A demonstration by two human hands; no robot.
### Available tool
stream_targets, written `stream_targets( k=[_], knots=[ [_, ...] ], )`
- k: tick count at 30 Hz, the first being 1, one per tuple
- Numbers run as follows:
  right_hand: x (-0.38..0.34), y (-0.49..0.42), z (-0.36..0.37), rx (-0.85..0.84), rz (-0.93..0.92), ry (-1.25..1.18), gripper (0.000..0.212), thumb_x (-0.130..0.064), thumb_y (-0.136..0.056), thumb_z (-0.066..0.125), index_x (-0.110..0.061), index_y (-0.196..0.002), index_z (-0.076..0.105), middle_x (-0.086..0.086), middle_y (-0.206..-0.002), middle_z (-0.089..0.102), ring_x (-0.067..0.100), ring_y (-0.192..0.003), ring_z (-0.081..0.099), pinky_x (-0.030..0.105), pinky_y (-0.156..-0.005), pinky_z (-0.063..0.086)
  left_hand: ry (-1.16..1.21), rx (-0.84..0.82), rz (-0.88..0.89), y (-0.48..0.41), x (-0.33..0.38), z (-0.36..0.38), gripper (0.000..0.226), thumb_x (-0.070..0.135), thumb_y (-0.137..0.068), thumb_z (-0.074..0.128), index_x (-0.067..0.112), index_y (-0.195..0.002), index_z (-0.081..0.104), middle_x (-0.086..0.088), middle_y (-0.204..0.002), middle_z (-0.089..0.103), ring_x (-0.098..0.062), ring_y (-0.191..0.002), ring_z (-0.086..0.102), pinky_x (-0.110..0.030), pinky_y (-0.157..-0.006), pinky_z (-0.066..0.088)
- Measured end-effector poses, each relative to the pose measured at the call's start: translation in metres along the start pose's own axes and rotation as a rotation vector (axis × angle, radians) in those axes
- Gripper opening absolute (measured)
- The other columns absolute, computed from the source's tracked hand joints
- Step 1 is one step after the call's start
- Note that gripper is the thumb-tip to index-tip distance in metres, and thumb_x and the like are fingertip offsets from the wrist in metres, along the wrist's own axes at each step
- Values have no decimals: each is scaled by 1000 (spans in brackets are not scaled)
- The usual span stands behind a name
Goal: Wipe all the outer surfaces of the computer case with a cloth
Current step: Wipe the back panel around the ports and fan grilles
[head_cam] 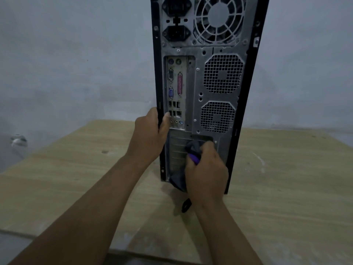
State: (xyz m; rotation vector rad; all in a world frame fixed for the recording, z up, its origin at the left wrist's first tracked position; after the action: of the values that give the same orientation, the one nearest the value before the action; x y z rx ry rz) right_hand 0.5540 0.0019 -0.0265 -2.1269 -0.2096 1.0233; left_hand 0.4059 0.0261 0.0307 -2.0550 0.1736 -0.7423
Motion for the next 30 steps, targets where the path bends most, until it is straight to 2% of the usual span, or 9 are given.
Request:
stream_targets(
  k=[3,5,9,14,16,19,23,28,30],
  knots=[
    [-2,-3,-1,134,43,-123,27,-12,-82,72,-16,-87,46,0,-75,55,21,-62,53,28,-50,29,7,27,26,8,17,4,29,16,-103,55,12,-77,41,11,-54,34,-7,-41,41,-13,-41,30],
    [-12,-2,8,109,-17,-157,21,-9,-80,68,-14,-88,49,1,-76,57,15,-61,47,28,-49,27,-9,38,13,11,27,7,30,17,-103,55,12,-78,39,12,-54,32,-4,-40,31,-13,-41,30],
    [-18,5,18,18,-188,-137,16,-13,-75,57,-12,-88,50,6,-78,57,25,-58,51,31,-46,37,-9,18,11,13,32,6,31,20,-103,55,10,-78,39,9,-56,34,-3,-45,31,-14,-43,33],
    [9,3,-6,212,100,-192,21,-4,-81,69,-16,-86,53,-3,-77,54,14,-66,47,22,-57,26,-17,8,24,17,39,6,31,22,-103,54,10,-78,40,8,-55,34,-5,-42,30,-17,-40,31],
    [8,2,-8,264,174,-233,20,-3,-83,67,-17,-85,53,-3,-77,55,16,-68,50,24,-58,29,-11,-6,22,19,45,9,31,23,-104,53,11,-78,39,7,-55,34,-6,-42,29,-20,-37,24],
    [-3,4,1,165,-35,-202,9,-8,-81,59,-11,-89,59,1,-80,59,14,-66,47,23,-53,29,-12,-11,-3,20,48,10,29,24,-104,52,11,-81,40,6,-56,34,-6,-44,31,-20,-39,21],
    [0,-1,-4,-17,-293,-35,30,-24,-78,44,-10,-97,62,4,-87,61,21,-64,54,26,-48,36,5,-4,11,20,46,10,30,25,-104,53,11,-81,41,6,-56,37,-6,-43,33,-18,-38,26],
    [24,-4,-28,120,-255,95,38,-16,-76,55,-8,-110,70,8,-98,66,26,-68,64,27,-52,48,-2,-26,29,22,48,7,29,26,-105,51,11,-82,40,6,-56,34,-8,-43,31,-18,-40,29],
    [17,-2,-24,75,-304,117,37,-16,-78,54,-9,-112,68,7,-96,64,24,-65,62,29,-49,48,-1,-22,21,23,50,8,29,26,-105,50,11,-82,40,6,-57,34,-7,-43,31,-17,-41,32]
  ],
)
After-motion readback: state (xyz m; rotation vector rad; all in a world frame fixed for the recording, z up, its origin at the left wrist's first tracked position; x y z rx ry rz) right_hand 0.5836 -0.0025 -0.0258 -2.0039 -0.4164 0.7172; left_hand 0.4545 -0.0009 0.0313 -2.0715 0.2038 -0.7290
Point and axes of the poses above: each hand's wrist, its own y-axis away from the middle knuckle, its own z-axis out of the palm, x = y × z, the point moved 1 cm from there along -y, towards the middle knuckle
